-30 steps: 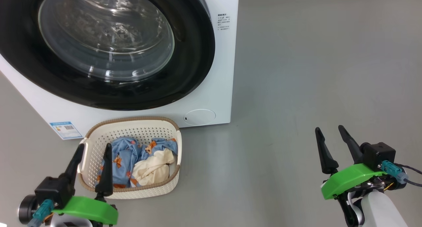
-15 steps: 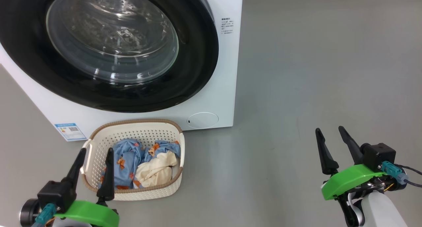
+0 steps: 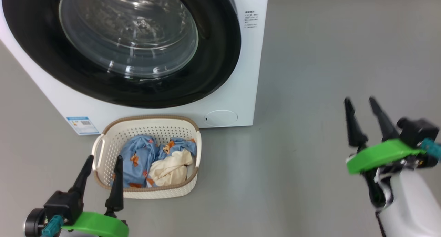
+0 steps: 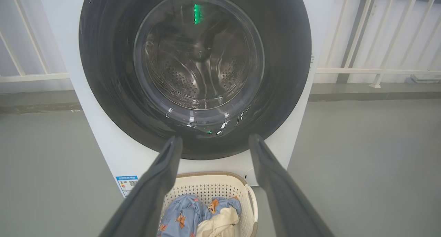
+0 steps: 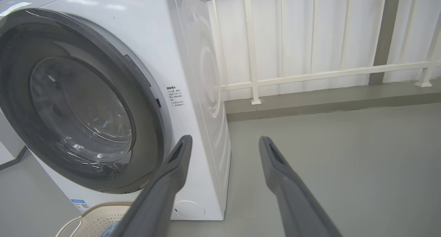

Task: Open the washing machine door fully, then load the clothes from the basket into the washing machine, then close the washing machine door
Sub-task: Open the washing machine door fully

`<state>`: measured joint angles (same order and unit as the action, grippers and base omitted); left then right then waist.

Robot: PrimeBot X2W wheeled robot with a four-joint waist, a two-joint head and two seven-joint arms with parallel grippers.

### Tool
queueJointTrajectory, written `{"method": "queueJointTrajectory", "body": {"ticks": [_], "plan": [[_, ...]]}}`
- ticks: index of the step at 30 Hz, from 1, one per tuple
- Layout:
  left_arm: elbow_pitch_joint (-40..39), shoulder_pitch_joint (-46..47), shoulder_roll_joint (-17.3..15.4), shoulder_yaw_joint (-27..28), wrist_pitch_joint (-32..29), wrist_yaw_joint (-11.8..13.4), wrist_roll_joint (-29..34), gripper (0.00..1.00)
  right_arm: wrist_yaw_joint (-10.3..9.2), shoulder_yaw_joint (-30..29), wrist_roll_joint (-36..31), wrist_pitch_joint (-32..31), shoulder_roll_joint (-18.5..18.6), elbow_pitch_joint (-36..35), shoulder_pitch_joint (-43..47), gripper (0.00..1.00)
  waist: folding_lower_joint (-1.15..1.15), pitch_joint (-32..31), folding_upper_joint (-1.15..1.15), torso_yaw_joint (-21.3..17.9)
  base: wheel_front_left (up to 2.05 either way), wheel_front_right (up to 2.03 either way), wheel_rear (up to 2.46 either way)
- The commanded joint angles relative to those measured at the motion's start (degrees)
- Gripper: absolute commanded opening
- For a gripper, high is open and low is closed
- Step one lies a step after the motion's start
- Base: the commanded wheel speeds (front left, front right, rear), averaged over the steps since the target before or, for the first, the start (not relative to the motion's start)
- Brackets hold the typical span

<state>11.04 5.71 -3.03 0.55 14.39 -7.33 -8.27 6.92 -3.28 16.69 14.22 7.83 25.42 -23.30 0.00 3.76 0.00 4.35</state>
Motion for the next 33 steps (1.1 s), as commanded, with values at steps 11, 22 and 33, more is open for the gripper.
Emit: {"method": "queueJointTrajectory", "body": {"ticks": [11,22,33], "plan": [[-1.87,2.76,-0.46,1.56,0.61,-0.15,0.48,1.00,0.57,0.31,9.97,-1.52,2.18,-3.29,-11.80,1.00,0.00,3.49,0.00,2.63,0.00,0.00,0.00],[-1.14,5.05,-0.37,-0.71,0.61,-0.15,-0.12,1.00,0.57,-8.98,32.67,-6.50,-0.81,-1.01,-20.92,0.00,0.00,6.87,0.00,5.74,0.00,0.00,0.00],[-0.53,6.66,-0.26,-2.33,0.61,-0.15,-0.82,1.00,0.57,-14.70,43.16,-10.78,-2.11,6.15,-25.74,0.00,0.00,9.14,0.00,7.86,0.00,0.00,0.00]]}}
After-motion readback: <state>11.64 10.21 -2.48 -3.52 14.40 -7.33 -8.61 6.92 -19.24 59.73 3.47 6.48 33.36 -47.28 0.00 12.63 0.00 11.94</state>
